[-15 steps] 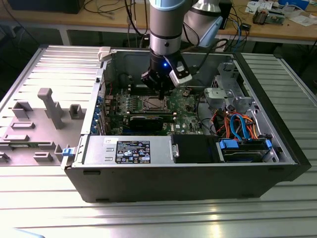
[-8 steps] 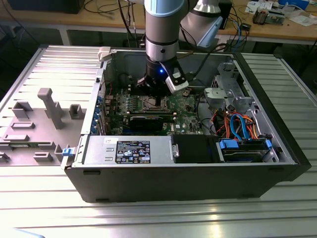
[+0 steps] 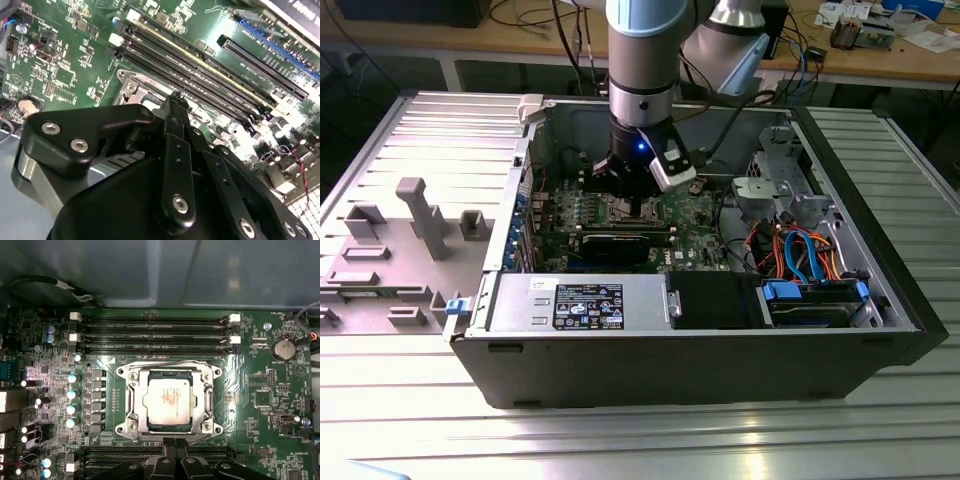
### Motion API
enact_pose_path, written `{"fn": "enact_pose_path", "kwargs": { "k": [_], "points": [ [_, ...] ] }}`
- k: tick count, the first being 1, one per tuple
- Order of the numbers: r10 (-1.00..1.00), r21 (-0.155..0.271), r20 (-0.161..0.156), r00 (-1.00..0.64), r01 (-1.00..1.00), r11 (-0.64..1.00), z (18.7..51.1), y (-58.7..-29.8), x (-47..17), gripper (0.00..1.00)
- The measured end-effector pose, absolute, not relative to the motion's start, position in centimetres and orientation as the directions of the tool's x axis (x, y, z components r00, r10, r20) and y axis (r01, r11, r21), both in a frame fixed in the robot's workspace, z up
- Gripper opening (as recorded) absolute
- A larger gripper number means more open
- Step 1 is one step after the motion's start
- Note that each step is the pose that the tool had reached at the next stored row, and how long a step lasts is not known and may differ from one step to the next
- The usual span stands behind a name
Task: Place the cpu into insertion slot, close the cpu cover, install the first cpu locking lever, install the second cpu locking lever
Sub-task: 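Install the second cpu locking lever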
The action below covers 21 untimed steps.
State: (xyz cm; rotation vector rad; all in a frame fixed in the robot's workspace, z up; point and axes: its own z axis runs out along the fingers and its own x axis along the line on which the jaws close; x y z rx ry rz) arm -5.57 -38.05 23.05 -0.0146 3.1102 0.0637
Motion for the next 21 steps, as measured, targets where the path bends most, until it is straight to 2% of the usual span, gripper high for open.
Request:
{"fn": "enact_pose_path", "kwargs": {
  "k": [9,21],
  "points": [
    [-0.012,0.041,-0.031,-0.999,-0.013,0.999,22.9,-38.9,-8.0,0.11],
    [-0.013,0.041,-0.031,-0.999,-0.014,0.999,22.9,-38.9,-8.0,0.11]
  ]
}}
